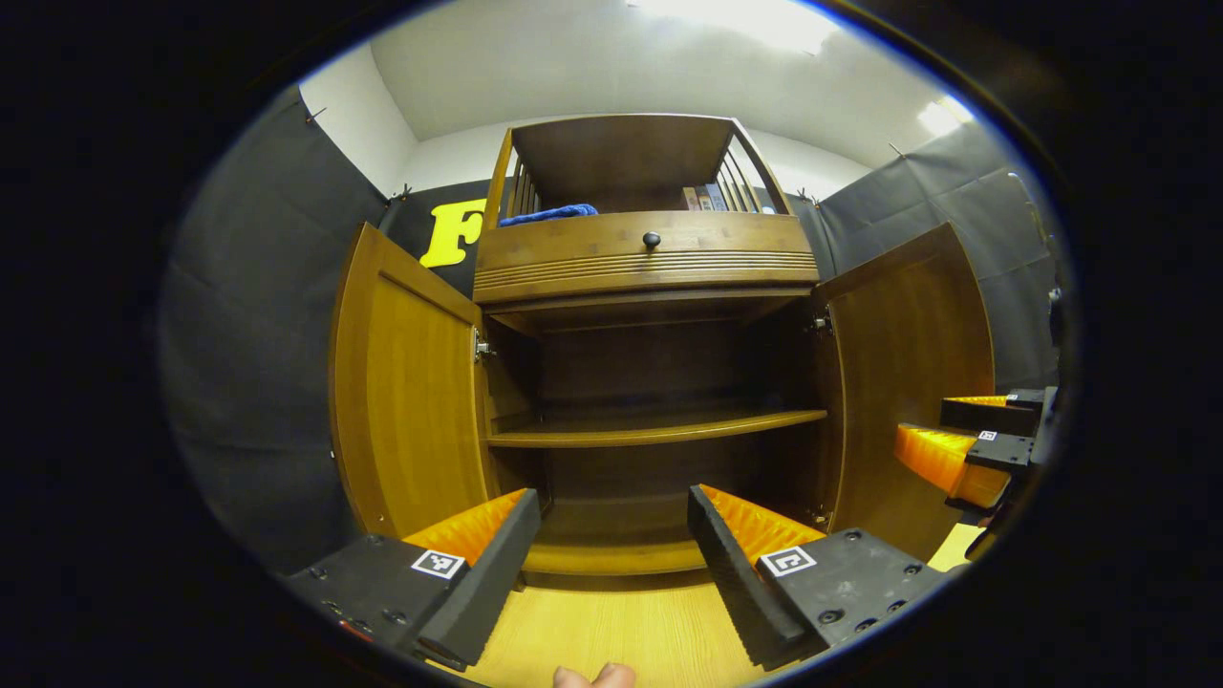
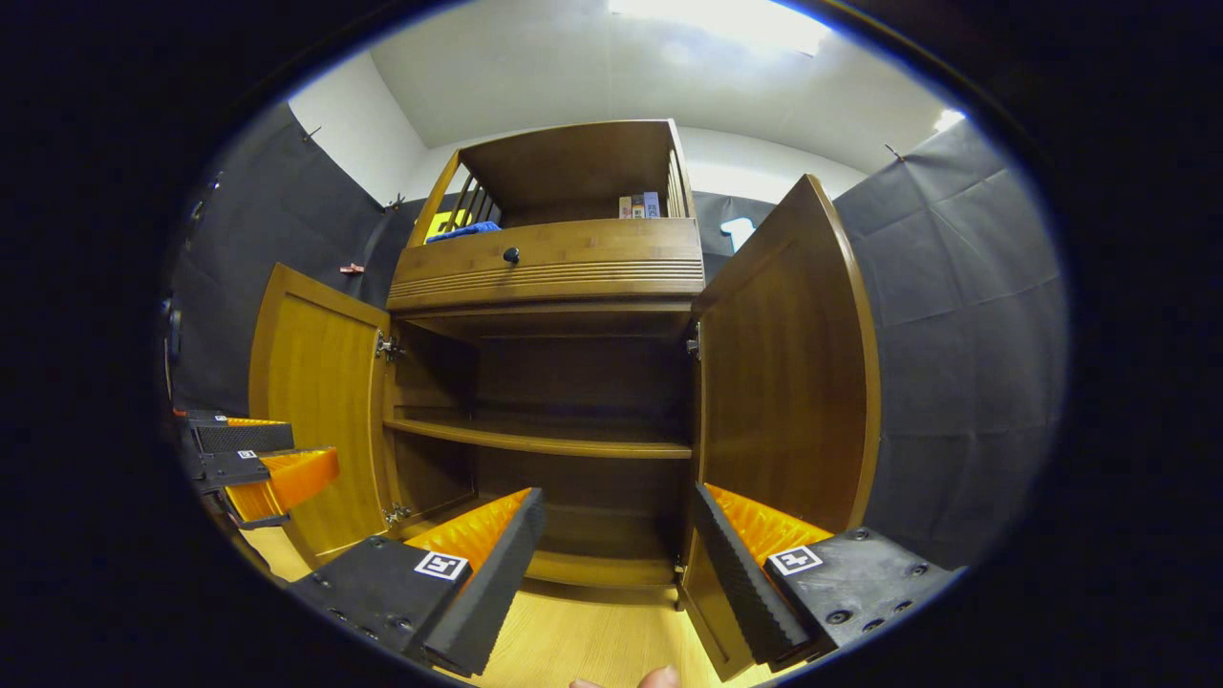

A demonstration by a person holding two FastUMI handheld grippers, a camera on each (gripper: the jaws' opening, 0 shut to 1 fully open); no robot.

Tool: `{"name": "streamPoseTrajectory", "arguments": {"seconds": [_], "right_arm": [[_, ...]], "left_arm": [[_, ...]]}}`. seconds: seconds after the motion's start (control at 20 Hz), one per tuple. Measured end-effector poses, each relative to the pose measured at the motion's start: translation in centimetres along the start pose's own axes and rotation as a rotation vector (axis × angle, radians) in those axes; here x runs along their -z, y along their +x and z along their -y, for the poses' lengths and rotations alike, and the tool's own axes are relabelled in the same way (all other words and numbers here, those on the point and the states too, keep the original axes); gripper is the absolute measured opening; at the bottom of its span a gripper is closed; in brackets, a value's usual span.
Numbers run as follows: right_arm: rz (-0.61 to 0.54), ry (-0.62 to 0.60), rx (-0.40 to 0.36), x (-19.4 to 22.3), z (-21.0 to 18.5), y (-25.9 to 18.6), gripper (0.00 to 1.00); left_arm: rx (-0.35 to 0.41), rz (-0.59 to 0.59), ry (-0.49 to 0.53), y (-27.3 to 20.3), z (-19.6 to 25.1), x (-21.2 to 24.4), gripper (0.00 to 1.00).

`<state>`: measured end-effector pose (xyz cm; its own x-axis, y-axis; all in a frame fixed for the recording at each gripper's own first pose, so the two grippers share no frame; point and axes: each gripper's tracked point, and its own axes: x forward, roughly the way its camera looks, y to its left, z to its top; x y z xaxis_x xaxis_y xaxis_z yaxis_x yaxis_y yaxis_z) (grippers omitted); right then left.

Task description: Open the right door of the double-door shoe cabinet with the right hand, and open the left door with the left hand.

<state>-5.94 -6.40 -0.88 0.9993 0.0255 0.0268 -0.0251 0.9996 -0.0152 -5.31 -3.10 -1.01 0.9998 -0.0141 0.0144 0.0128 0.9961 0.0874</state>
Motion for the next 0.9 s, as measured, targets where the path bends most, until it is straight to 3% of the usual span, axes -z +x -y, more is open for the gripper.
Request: {"name": "streamPoseTrajectory", "arguments": {"seconds": [0.9], "right_arm": [[0.004,-0.004,-0.001,-0.19,-0.13,-0.23,0.98]], "left_arm": [[-0.004,0.014,-0.005,-0.48,-0.09,-0.54,0.97]]}}
